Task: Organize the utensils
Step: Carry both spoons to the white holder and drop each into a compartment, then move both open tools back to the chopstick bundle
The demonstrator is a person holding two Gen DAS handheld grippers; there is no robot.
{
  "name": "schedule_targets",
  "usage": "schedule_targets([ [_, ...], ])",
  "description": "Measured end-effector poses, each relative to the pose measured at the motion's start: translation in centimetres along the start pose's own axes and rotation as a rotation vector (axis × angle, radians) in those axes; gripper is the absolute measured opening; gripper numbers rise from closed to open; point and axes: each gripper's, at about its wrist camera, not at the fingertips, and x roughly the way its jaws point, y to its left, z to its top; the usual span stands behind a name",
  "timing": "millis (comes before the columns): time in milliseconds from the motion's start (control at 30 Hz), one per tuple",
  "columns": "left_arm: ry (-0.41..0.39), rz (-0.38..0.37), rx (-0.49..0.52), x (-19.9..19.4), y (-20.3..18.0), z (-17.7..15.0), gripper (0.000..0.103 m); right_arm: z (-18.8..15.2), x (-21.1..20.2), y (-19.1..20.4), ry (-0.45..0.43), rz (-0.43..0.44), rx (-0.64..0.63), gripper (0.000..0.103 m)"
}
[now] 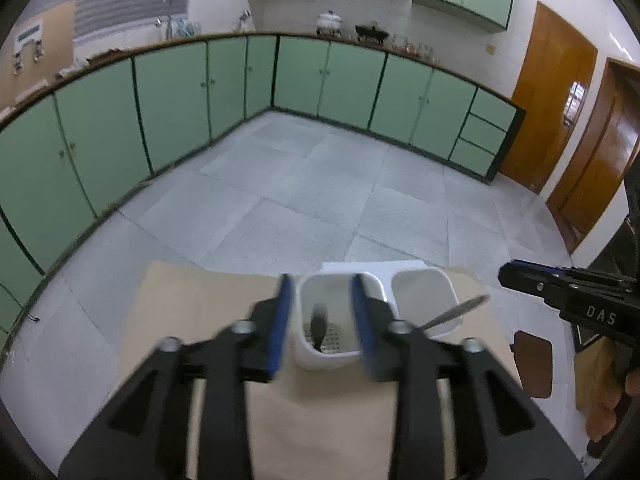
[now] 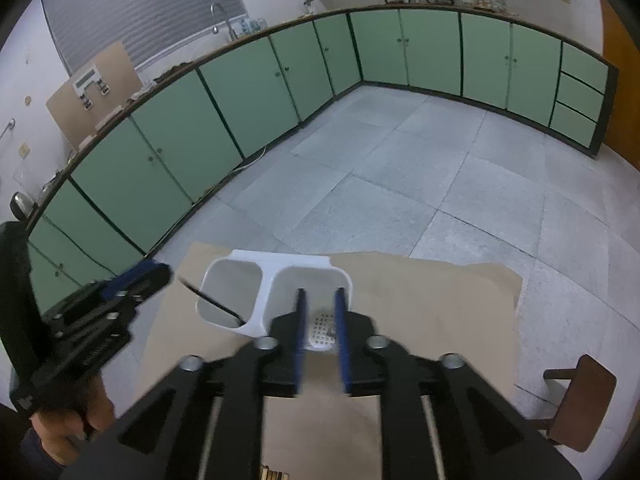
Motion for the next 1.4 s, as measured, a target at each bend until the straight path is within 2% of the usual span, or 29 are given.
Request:
schedule_targets([
  [67, -0.033, 0.019, 0.010, -2.3, 0.4, 0.0, 0.042, -0.3, -1.5, 0.0, -0.016, 0.007, 0.002, 0.021],
  [167, -0.090, 0.035, 0.006, -6.8, 1.5, -0.6, 0.059, -1.6, -4.4, -0.1, -0.057, -0.002, -0.007, 0.021],
  [233, -0.133, 0.051, 0.012, -10.4, 2.1, -2.0, 0.068, -3.4, -7.0, -0.2, -0.092, -0.001, -0.020, 0.023],
  [333, -0.180, 0.088, 0.030, -15.3, 2.6, -5.7, 0.081, -7.1, -10.7, 0.4, -0.147, -0.026, -0.055, 0.028],
  [433, -0.202, 0.089, 0.045, -19.2, 2.6, -11.4, 0.086, -14.2, -13.9, 1.7, -0.200, -0.049, -0.109, 0.032],
  [567, -0.208, 0.090, 0.067, -22.6, 1.7, -20.1, 0.086, -24.3, -15.1, 3.4, -0.211, -0.075, -0.146, 0.034],
  [700, -0.225, 0.070, 0.064, -24.7, 0.7, -29.0, 0.088, -35.8, -13.4, 5.3, -0.168, -0.078, -0.143, 0.034],
  [800, -0.184, 0.051, 0.058, -24.2, 0.1, -33.0, 0.088, -41.0, -11.0, 6.7, -0.098, -0.057, -0.145, 0.034],
  [867, -0.147, 0.037, 0.055, -23.7, -0.2, -35.4, 0.088, -43.6, -9.8, 8.1, -0.065, -0.060, -0.189, 0.033],
  [1000, -0.106, 0.047, 0.056, -23.1, -0.2, -38.1, 0.088, -44.7, -8.3, 9.7, -0.049, -0.060, -0.262, 0.033],
  [1167, -0.106, 0.043, 0.037, -22.8, 0.6, -38.2, 0.088, -43.7, -7.4, 10.0, -0.066, -0.055, -0.269, 0.033],
  [1400, -0.030, -0.015, 0.129, -19.8, -2.0, -39.7, 0.088, -42.3, -7.2, 6.6, -0.081, -0.094, -0.179, 0.033],
])
